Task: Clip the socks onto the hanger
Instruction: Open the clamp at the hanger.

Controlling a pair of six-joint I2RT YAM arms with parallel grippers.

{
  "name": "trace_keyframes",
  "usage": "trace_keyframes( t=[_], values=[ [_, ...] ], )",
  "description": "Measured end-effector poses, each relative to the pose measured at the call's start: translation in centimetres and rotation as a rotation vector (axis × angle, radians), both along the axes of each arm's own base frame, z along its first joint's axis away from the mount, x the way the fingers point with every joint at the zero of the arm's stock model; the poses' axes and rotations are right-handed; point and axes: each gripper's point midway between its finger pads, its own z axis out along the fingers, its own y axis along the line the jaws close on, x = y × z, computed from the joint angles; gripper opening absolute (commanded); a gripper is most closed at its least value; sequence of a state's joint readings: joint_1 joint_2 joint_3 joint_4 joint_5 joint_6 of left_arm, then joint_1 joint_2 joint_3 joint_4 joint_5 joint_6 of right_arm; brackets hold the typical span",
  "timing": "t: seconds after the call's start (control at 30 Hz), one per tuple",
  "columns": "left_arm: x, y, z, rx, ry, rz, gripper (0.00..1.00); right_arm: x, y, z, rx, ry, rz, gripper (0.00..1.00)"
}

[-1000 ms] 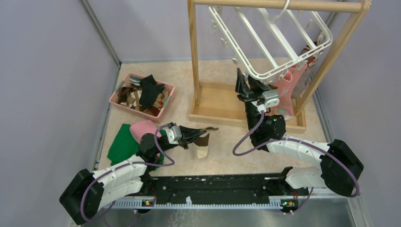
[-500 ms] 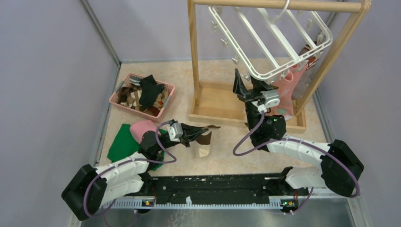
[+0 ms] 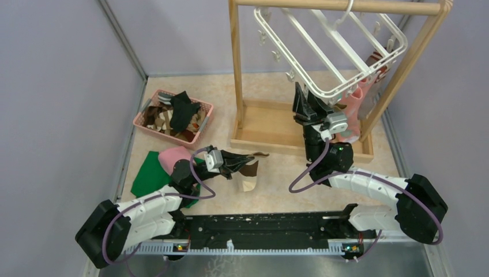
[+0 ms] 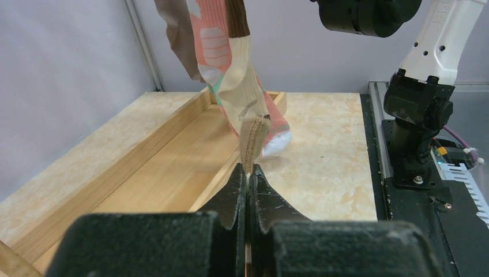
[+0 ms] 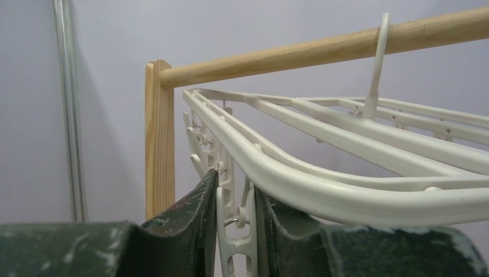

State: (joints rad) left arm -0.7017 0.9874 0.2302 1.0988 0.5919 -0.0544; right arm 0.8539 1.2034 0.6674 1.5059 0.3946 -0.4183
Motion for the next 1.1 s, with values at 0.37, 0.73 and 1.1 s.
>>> trace_keyframes(
  t=[0.37,0.73,1.1],
  values=[
    [0.1,-0.2,0.1,-0.002,0.004,-0.006,0.0,0.0,-0.1,0.1,0.004,-0.001,0.001,0.0],
    [3.0,-2.8,3.6,-0.059,-0.017,-0.017,0.0,0.3,-0.7,-0.1,0.185,0.077,0.103,0.0],
    [4.6,-4.0,5.3,-0.14,0.018,-0.04,0.0,1.2,-1.4,4.2,0.603,0.312,0.365,0.0]
  ],
)
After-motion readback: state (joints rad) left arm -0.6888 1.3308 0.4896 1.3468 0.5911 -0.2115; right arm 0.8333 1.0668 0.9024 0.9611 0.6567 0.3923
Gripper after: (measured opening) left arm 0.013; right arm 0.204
